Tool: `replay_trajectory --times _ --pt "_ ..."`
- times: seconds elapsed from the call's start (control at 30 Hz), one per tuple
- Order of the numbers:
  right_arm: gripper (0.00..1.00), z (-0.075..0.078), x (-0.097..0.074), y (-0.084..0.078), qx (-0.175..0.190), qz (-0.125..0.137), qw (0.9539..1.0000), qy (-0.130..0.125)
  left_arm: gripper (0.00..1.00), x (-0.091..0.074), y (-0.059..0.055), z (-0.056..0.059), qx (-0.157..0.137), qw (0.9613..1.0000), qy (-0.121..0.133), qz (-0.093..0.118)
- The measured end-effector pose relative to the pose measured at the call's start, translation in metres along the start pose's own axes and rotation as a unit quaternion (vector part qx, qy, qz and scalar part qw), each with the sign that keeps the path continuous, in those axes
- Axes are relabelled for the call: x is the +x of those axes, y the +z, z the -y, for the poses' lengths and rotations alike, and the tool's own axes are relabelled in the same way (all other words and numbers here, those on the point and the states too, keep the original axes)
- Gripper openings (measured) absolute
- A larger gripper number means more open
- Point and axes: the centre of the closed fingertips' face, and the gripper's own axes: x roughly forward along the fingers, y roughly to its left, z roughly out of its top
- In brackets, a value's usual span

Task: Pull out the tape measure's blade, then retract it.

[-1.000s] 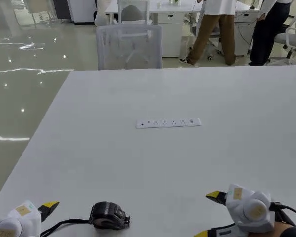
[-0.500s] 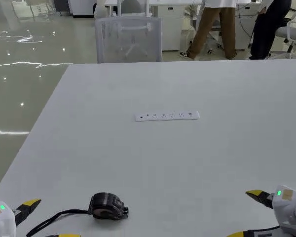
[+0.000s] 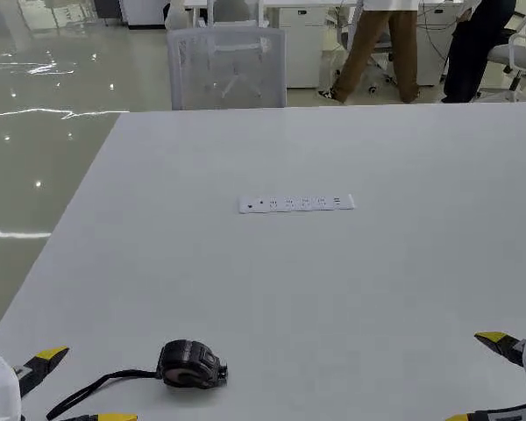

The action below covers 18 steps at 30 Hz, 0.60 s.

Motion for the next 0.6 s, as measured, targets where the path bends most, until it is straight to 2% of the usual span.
replay_trajectory --times 0.17,0.4,0.43,0.6 --pt "1.00 -0.0019 0.0017 0.0033 -0.023 0.009 0.9997 0.004 1.00 -0.0015 -0.0015 -0.0028 0.002 1.0000 0.003 -0.003" --pt "1.00 0.0006 0.0009 0.0025 -0.024 0.012 0.9996 -0.002 1.00 0.0007 -0.0035 -0.0013 0.004 0.9999 -0.001 -0.010" --pt "1.00 0.0007 0.0003 0.0022 -0.024 0.012 0.9996 -0.003 1.00 0.0016 -0.0055 -0.0023 0.002 0.9998 0.002 -0.018" --pt "1.00 0.0013 -0.0022 0.0006 -0.022 0.010 0.9997 -0.003 1.00 0.0022 -0.0034 0.0009 0.006 0.9999 -0.002 -0.015"
